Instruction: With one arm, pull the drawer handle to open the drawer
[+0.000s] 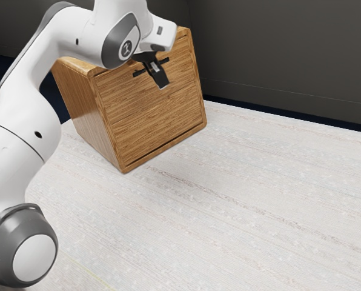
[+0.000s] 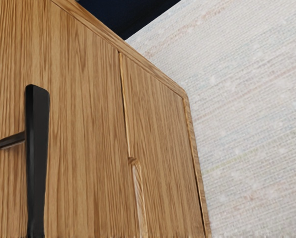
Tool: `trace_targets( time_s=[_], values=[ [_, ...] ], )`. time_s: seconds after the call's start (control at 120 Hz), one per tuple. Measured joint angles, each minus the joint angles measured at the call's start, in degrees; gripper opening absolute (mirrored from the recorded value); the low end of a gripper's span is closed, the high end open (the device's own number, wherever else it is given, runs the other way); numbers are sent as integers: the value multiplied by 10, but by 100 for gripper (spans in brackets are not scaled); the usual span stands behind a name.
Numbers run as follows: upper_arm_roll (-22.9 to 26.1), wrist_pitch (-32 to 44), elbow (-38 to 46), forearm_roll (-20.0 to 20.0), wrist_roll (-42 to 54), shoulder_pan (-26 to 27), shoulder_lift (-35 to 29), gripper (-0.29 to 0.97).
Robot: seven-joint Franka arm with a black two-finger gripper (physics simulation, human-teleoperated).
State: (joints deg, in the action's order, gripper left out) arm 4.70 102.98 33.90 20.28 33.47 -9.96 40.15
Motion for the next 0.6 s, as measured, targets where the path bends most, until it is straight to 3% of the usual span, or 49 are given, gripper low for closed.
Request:
trace_targets(
  time_s=[0.325, 0.6],
  values=[
    [2, -2, -9, 4, 27, -3, 16, 71],
    [0, 0, -11, 4, 39, -4, 22, 66]
  ],
)
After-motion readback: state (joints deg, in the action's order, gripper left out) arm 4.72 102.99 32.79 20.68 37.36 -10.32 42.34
